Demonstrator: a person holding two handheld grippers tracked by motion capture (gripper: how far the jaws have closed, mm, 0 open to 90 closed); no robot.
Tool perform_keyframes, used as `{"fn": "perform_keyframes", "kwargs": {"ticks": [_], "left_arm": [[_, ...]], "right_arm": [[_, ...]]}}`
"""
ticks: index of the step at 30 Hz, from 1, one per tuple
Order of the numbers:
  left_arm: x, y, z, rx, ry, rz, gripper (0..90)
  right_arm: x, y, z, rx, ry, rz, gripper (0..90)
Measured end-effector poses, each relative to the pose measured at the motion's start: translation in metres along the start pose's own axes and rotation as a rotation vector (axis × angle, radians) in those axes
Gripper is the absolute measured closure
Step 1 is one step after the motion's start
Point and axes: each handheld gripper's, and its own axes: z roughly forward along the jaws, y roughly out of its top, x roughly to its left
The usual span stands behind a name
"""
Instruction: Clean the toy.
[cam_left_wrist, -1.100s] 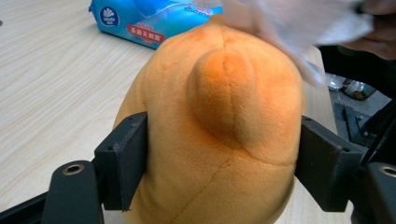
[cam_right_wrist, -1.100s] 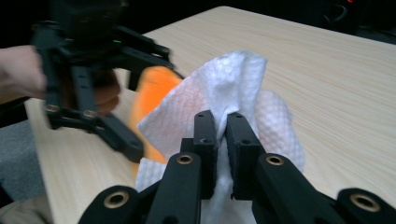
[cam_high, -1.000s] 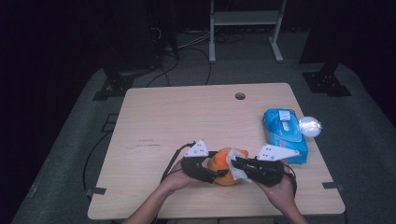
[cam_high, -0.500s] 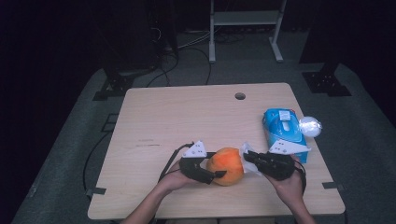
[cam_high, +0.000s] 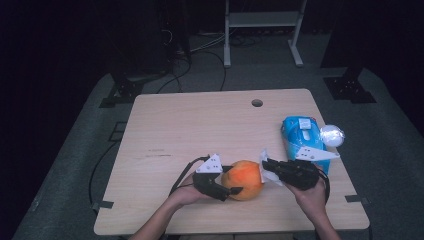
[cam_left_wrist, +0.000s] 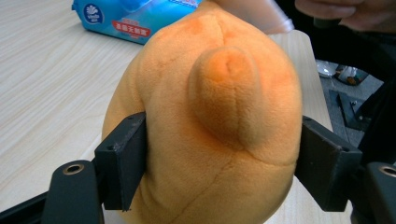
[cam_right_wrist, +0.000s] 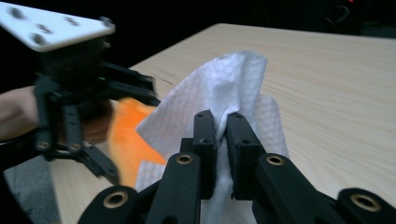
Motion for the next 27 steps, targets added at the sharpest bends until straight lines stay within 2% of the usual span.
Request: {"fn": "perform_keyframes", "kwargs": {"ticks": [3,6,9,11,14,16,20,22,23,26,27], "left_arm": [[-0.002,0.0,0.0,0.005,-0.004,0.019,24.6],[-0.002,0.0,0.0,0.01,-0.005,0.026,24.6],[-0.002,-0.001,-0.001,0.009,-0.009,0.027,24.6],[-0.002,-0.002,-0.001,0.008,-0.013,0.027,24.5],[-0.002,-0.002,-0.001,0.012,-0.018,0.035,24.4],[-0.003,-0.002,0.0,0.008,-0.02,0.039,24.4],[-0.006,-0.002,0.001,0.016,-0.02,0.055,23.9],[-0.007,-0.001,0.003,0.019,-0.017,0.064,23.9],[-0.008,-0.001,0.003,0.018,-0.016,0.063,23.8],[-0.009,-0.001,0.005,0.018,-0.021,0.073,23.7],[-0.009,-0.001,0.005,0.021,-0.022,0.076,23.7]], "right_arm": [[0.005,-0.002,0.006,0.039,-0.006,-0.033,82.6],[-0.004,-0.007,0.006,0.056,-0.002,-0.004,82.6],[-0.012,-0.01,0.001,0.076,-0.051,0.016,82.7],[-0.013,-0.01,0.0,0.054,-0.021,0.048,82.7],[-0.005,-0.005,0.001,0.042,0.003,0.029,82.6],[0.005,0.001,0.004,0.041,0.034,-0.009,82.6],[0.003,-0.003,0.008,0.078,0.025,-0.02,82.7],[-0.003,-0.005,0.006,0.079,0.029,0.018,82.7],[-0.003,-0.004,0.005,0.077,0.018,0.017,82.7],[0.002,0.0,0.003,0.076,0.014,-0.002,82.6],[0.009,0.003,0.006,0.087,0.021,-0.034,82.6]]}}
